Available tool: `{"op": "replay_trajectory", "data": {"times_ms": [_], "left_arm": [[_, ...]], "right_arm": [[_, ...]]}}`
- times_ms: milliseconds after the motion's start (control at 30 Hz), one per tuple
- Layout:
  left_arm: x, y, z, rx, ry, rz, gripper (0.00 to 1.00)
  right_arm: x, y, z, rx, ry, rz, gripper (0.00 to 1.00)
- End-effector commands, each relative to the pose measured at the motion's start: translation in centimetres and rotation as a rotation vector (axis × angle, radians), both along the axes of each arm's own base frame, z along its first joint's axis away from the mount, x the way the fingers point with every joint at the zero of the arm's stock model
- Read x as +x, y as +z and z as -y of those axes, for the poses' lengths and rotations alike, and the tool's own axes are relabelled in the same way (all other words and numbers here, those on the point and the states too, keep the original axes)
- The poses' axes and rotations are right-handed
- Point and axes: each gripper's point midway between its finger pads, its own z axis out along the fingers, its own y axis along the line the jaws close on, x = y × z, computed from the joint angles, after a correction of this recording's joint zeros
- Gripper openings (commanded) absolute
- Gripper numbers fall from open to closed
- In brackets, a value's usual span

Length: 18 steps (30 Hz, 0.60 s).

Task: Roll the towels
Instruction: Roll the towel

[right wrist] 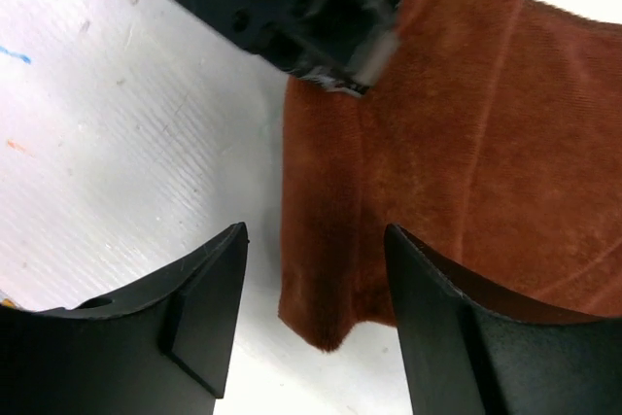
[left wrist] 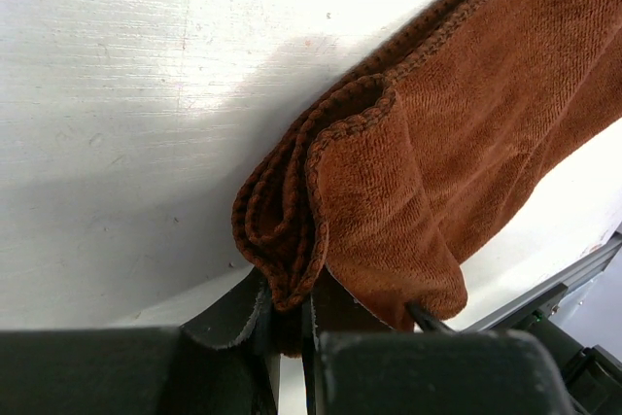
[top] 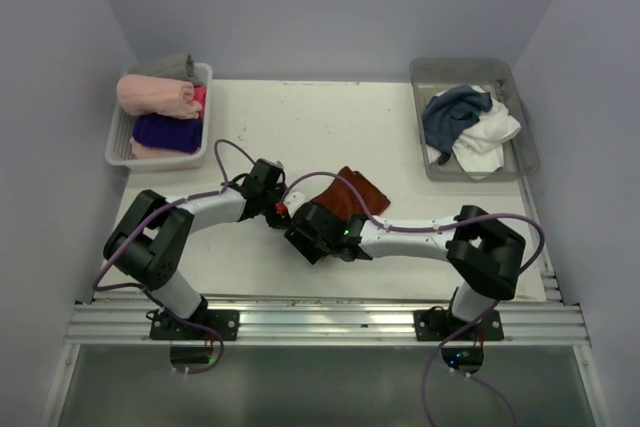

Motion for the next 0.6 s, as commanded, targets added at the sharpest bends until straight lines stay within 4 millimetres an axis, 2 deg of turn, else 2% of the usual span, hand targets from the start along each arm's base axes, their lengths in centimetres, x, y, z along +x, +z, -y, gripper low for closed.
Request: {"op": "replay_trajectory", "data": {"times_ms": [0, 100, 200, 233, 300, 333, 367, 400, 500, 567], "left_arm": [[0.4, 1.0, 0.0, 0.003, 0.019, 0.008, 0.00], [0.4, 1.1, 0.0, 0.005, 0.020, 0.008, 0.00], [0.2, 1.2, -0.1, 0.006, 0.021, 0.002, 0.00], [0.2, 1.3, -0.1, 0.004, 0.020, 0.004, 0.00], [0.1, 1.5, 0.0, -0.007, 0.021, -0.001, 0.02], [-0.2, 1.9, 0.4, -0.035, 0.007, -0.008, 0.05], [0.0, 2.2, 0.4, -0.051, 0.007, 0.001, 0.09], [0.0, 2.4, 0.4, -0.058, 0.008, 0.002, 0.20], [0.3, 3.5, 0.1, -0.065, 0.020, 0.023, 0.39], [0.4, 4.2, -0.4, -0.066, 0.030, 0.039, 0.46]], "right_arm": [[0.6, 0.5, -1.7, 0.016, 0.020, 0.046, 0.60], [0.7, -0.8, -1.7, -0.001, 0.008, 0.052, 0.56], [1.3, -1.4, -1.6, 0.007, -0.033, 0.078, 0.44], [1.6, -1.6, -1.3, 0.002, -0.057, 0.096, 0.34], [2.1, -1.5, -1.3, 0.018, -0.081, 0.117, 0.22], [2.2, -1.4, -1.3, 0.023, -0.083, 0.117, 0.12], [2.1, -1.1, -1.6, 0.036, -0.080, 0.115, 0.05], [2.1, -0.8, -1.8, 0.049, -0.075, 0.113, 0.00], [1.3, -0.3, -2.4, 0.120, -0.044, 0.058, 0.00], [0.6, -0.2, -2.6, 0.163, -0.018, -0.004, 0.00]]}}
